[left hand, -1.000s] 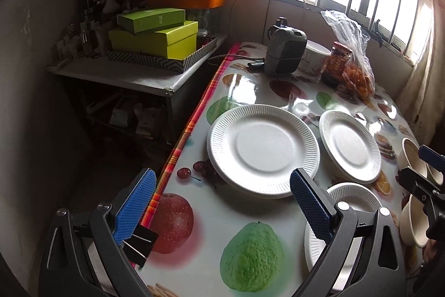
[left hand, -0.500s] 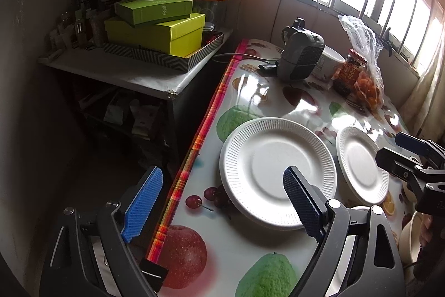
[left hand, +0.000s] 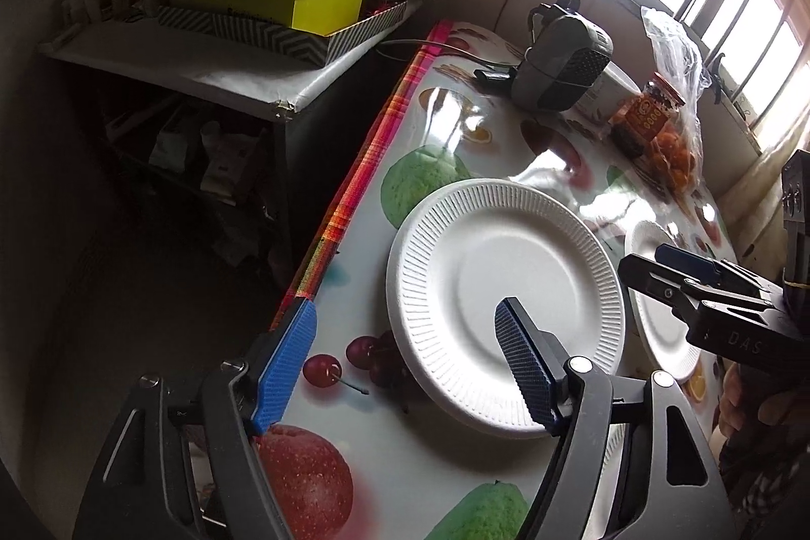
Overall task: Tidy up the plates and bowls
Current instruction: 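Move the left gripper toward the rim of a white paper plate, then close the left gripper on the white plate's rim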
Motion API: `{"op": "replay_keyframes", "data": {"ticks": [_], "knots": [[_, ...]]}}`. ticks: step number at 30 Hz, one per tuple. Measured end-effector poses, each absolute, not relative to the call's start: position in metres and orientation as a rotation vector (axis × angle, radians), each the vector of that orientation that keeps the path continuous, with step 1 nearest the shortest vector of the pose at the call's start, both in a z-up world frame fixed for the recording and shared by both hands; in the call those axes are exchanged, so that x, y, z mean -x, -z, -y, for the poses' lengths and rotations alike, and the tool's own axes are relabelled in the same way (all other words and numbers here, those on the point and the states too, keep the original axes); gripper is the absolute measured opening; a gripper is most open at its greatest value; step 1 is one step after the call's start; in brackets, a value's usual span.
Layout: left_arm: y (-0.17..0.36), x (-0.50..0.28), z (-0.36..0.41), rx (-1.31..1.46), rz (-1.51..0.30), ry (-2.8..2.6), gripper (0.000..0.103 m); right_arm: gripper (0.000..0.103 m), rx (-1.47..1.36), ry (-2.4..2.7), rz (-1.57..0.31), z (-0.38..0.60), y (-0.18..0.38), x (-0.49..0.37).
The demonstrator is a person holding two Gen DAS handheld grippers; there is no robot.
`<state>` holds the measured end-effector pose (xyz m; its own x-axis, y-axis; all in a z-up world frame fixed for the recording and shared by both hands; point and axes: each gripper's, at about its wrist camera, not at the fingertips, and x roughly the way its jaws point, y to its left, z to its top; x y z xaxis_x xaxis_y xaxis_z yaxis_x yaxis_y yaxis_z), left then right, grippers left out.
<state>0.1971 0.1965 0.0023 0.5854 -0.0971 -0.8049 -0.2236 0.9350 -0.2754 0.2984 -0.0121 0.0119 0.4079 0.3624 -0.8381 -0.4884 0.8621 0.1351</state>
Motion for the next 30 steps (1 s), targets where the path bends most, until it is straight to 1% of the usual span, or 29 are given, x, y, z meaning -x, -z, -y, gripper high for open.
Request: {"op": "replay_keyframes", "data": {"ticks": [4, 6, 9, 12, 15, 17, 19, 23, 25, 27, 30], "knots": [[0.007, -0.202, -0.195, 0.396, -0.977, -0.070, 0.067, 0.069, 0.144, -0.532, -1.049, 0.011, -0.004, -0.304], [0.009, -0.204, -0.193, 0.402, -0.986, -0.059, 0.063, 0.066, 0.147, -0.534, -1.066, 0.010, 0.000, -0.307], [0.012, -0.207, -0.192, 0.405, -0.999, -0.060, 0.062, 0.064, 0.137, -0.538, -1.076, 0.010, 0.003, -0.309], [0.014, -0.208, -0.195, 0.447, -1.007, -0.050, 0.062, 0.057, 0.136, -0.543, -1.080, 0.010, 0.005, -0.310], [0.017, -0.210, -0.195, 0.449, -1.020, -0.058, 0.061, 0.053, 0.125, -0.552, -1.090, 0.011, 0.007, -0.311], [0.019, -0.211, -0.195, 0.457, -1.029, -0.058, 0.056, 0.051, 0.118, -0.558, -1.099, 0.011, 0.009, -0.312], [0.022, -0.211, -0.194, 0.466, -1.038, -0.045, 0.049, 0.046, 0.114, -0.565, -1.106, 0.012, 0.011, -0.313], [0.022, -0.212, -0.193, 0.470, -1.041, -0.042, 0.047, 0.043, 0.113, -0.580, -1.118, 0.012, 0.014, -0.313], [0.022, -0.212, -0.192, 0.481, -1.045, -0.035, 0.045, 0.035, 0.110, -0.589, -1.122, 0.012, 0.014, -0.313], [0.022, -0.212, -0.191, 0.483, -1.047, -0.034, 0.043, 0.032, 0.104, -0.597, -1.127, 0.011, 0.015, -0.313], [0.023, -0.213, -0.191, 0.479, -1.049, -0.042, 0.040, 0.032, 0.105, -0.601, -1.128, 0.010, 0.015, -0.313]]}}
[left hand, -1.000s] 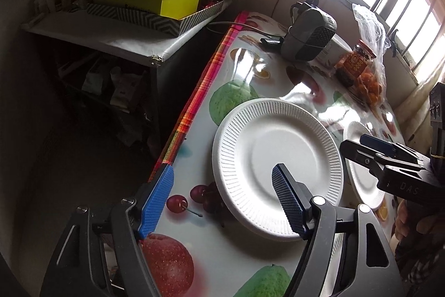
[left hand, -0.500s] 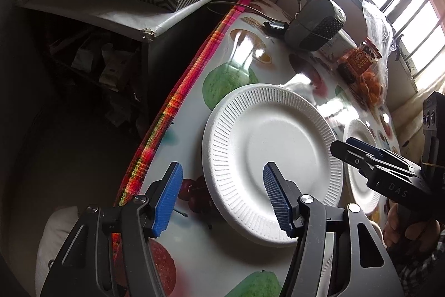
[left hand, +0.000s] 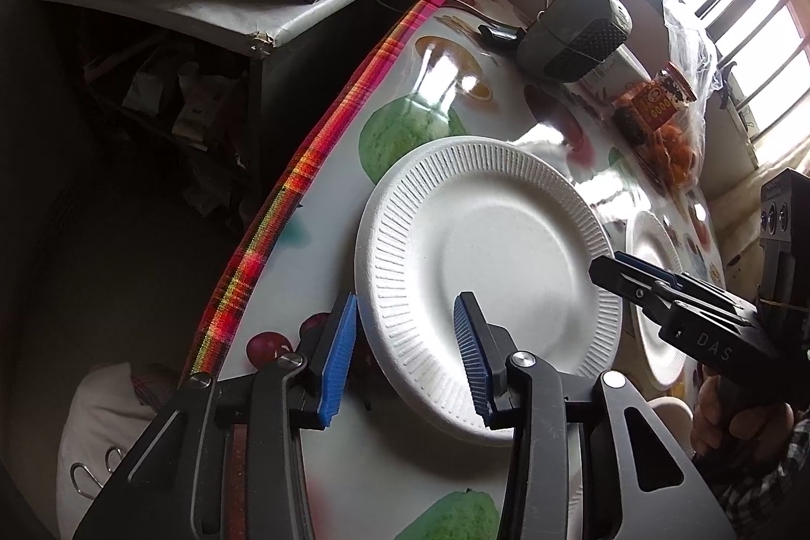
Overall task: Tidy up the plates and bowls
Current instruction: 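Close the left gripper on the white plate's rim, then lift the held plate with the left gripper over another white plate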
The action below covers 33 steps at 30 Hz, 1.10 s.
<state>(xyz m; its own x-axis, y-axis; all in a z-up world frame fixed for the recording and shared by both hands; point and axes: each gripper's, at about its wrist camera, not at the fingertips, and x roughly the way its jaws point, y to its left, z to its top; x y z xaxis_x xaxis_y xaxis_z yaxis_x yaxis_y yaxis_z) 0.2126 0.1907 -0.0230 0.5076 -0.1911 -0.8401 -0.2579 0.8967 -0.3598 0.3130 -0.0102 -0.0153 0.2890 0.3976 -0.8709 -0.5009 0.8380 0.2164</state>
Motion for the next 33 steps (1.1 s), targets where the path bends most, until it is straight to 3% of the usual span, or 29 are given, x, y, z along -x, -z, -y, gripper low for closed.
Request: {"op": "replay_keyframes", "data": {"ticks": [6, 33], "knots": [[0.023, -0.212, -0.193, 0.472, -1.050, -0.053, 0.032, 0.022, 0.096, -0.591, -1.132, 0.014, 0.017, -0.315], [0.002, -0.201, -0.193, 0.467, -1.012, -0.060, 0.031, 0.021, 0.008, -0.615, -1.118, 0.026, 0.003, -0.304]]}}
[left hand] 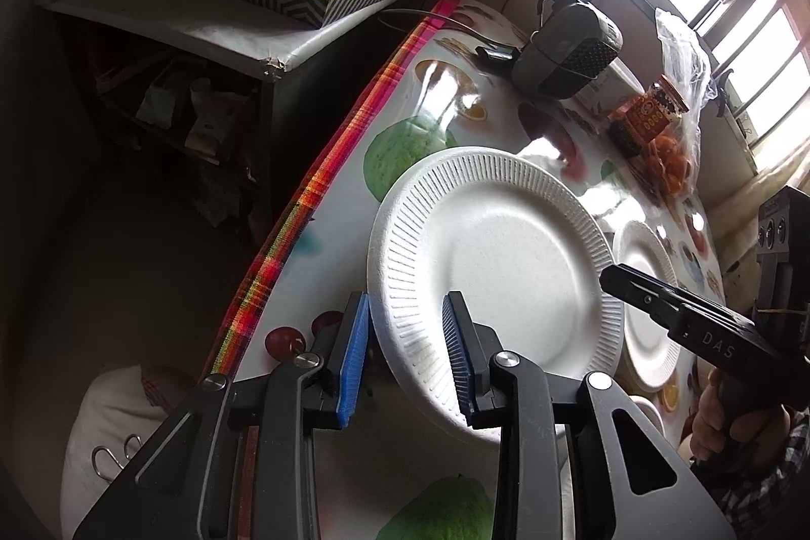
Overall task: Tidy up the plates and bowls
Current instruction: 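Lift the held plate with the left gripper over another white plate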
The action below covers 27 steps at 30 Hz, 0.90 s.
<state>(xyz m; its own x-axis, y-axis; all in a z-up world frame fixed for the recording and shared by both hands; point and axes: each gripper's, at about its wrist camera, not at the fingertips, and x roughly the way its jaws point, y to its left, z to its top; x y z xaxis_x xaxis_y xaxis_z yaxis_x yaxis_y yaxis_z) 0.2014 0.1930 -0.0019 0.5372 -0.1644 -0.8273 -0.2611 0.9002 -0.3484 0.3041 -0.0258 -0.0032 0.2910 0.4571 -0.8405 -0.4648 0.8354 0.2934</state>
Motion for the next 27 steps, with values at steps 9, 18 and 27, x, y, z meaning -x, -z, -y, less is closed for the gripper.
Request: {"op": "replay_keyframes", "data": {"ticks": [9, 18, 27], "knots": [[-0.013, -0.191, -0.182, 0.449, -0.990, -0.038, 0.031, 0.021, -0.005, -0.618, -1.096, 0.041, -0.012, -0.289], [-0.027, -0.179, -0.156, 0.410, -0.978, 0.005, 0.031, 0.021, -0.017, -0.593, -1.082, 0.068, -0.026, -0.269], [-0.029, -0.164, -0.124, 0.377, -0.992, 0.066, 0.031, 0.021, -0.035, -0.572, -1.077, 0.107, -0.034, -0.231]]}}
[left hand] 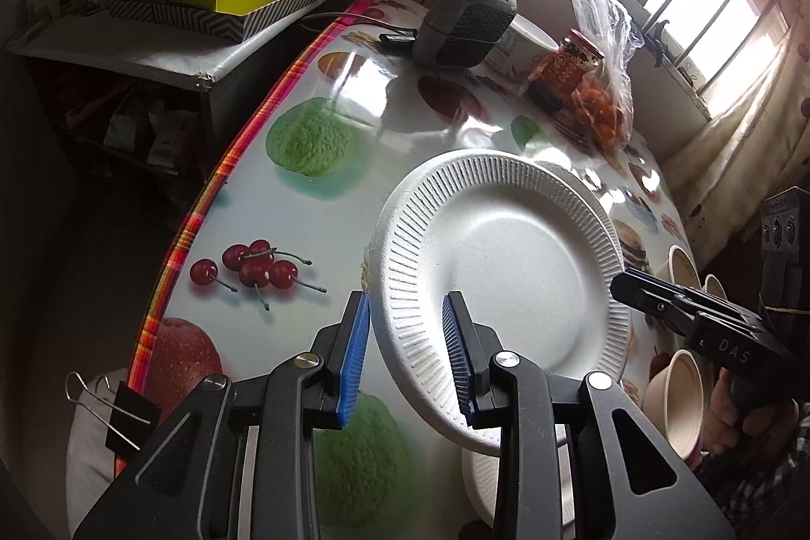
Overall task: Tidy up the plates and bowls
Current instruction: 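Lift the held plate with the left gripper over another white plate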
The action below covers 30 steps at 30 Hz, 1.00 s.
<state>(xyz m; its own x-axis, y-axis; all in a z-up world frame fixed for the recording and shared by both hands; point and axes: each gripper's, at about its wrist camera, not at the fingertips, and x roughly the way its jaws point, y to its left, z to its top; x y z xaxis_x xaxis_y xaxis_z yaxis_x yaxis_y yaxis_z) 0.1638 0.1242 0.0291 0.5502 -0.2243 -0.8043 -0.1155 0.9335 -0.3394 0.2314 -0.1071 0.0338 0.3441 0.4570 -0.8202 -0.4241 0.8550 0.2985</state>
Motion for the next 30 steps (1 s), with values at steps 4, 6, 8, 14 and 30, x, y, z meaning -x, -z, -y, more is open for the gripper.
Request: {"op": "replay_keyframes", "data": {"ticks": [4, 6, 8, 14, 30], "knots": [[-0.028, -0.157, -0.110, 0.367, -1.000, 0.093, 0.031, 0.021, -0.037, -0.558, -1.078, 0.123, -0.033, -0.216], [-0.028, -0.153, -0.103, 0.359, -1.005, 0.105, 0.031, 0.021, -0.046, -0.549, -1.083, 0.131, -0.031, -0.209], [-0.027, -0.148, -0.096, 0.351, -1.009, 0.118, 0.031, 0.021, -0.052, -0.540, -1.087, 0.138, -0.029, -0.203], [-0.020, -0.136, -0.080, 0.336, -1.032, 0.149, 0.031, 0.021, -0.068, -0.522, -1.100, 0.159, -0.023, -0.185], [-0.001, -0.116, -0.050, 0.309, -1.087, 0.193, 0.031, 0.021, -0.082, -0.497, -1.136, 0.191, -0.007, -0.155]]}}
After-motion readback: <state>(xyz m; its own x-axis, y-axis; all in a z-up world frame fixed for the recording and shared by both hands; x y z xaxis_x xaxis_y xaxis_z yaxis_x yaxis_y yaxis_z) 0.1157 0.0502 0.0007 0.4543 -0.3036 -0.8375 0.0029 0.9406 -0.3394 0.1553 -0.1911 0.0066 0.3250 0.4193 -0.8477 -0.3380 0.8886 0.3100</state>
